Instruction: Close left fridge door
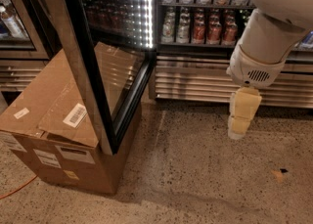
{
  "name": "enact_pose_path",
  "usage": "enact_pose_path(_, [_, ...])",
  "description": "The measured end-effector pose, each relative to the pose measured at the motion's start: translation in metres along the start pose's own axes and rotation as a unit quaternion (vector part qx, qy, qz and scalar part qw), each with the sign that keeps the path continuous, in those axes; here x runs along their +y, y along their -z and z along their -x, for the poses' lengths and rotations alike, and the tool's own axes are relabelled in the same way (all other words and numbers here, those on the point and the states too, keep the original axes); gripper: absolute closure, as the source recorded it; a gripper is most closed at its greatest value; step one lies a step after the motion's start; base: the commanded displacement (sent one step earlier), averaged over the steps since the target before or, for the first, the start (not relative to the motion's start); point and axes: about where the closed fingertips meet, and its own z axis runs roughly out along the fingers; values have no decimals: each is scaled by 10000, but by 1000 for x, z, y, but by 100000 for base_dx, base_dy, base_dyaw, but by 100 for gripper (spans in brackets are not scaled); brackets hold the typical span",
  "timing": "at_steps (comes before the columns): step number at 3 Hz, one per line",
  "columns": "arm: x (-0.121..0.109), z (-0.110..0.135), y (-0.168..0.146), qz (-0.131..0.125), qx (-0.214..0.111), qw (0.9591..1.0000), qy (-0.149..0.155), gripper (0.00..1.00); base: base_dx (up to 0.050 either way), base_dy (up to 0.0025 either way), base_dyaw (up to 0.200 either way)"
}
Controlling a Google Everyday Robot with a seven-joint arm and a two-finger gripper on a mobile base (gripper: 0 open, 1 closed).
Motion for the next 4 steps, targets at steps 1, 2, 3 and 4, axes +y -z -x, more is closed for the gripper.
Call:
enact_pose_path(1, [2, 2, -4, -197, 33, 9998, -37, 0, 0, 0, 0])
enact_pose_path(2, [9, 8, -15, -639, 186, 9977, -103, 0, 0, 0, 0])
enact_pose_path(3, [9, 8, -15, -639, 186, 9977, -102, 0, 0, 0, 0])
enact_pose_path(4, [14, 20, -22, -646, 237, 9976, 34, 0, 0, 0, 0])
